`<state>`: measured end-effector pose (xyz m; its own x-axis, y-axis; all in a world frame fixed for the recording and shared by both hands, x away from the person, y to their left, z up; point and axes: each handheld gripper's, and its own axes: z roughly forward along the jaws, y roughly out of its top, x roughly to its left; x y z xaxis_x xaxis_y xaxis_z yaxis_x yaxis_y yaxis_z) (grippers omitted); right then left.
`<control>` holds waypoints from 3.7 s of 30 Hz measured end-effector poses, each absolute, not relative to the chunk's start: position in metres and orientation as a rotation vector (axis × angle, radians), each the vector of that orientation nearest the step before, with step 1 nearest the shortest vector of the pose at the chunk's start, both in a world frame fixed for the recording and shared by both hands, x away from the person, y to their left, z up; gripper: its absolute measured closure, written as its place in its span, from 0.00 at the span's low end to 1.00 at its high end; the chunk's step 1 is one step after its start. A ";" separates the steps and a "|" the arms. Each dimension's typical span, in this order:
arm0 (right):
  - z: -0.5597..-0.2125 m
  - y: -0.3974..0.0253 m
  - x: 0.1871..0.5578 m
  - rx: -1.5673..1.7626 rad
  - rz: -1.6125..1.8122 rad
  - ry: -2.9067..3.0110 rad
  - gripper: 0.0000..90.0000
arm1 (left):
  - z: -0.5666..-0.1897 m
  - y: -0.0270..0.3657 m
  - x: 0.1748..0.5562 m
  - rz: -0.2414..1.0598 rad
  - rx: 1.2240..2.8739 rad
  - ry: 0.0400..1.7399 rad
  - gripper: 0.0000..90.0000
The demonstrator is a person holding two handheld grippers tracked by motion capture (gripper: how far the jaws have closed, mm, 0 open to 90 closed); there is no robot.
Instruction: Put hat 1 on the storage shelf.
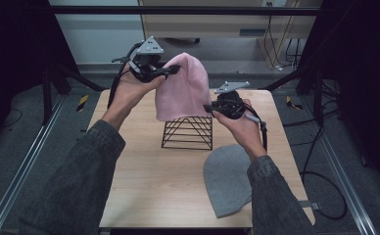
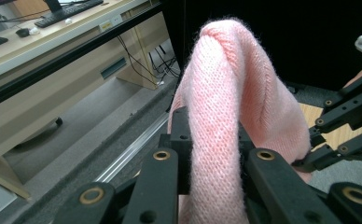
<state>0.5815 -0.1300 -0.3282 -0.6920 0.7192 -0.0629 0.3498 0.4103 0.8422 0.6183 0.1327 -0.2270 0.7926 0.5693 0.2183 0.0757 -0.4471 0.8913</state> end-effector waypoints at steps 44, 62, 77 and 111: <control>-0.392 -0.131 0.562 0.937 1.085 2.364 0.83 | -0.284 0.124 0.584 0.545 2.044 0.509 0.86; -0.383 -0.136 0.559 0.999 1.099 2.303 0.59 | -0.288 0.122 0.578 0.530 2.076 0.533 0.86; -0.377 -0.132 0.560 0.981 1.093 2.288 0.59 | -0.309 0.124 0.581 0.483 2.090 0.552 0.85; -0.422 -0.222 0.552 1.223 0.835 2.322 0.41 | -0.352 0.150 0.552 0.487 2.043 0.615 0.39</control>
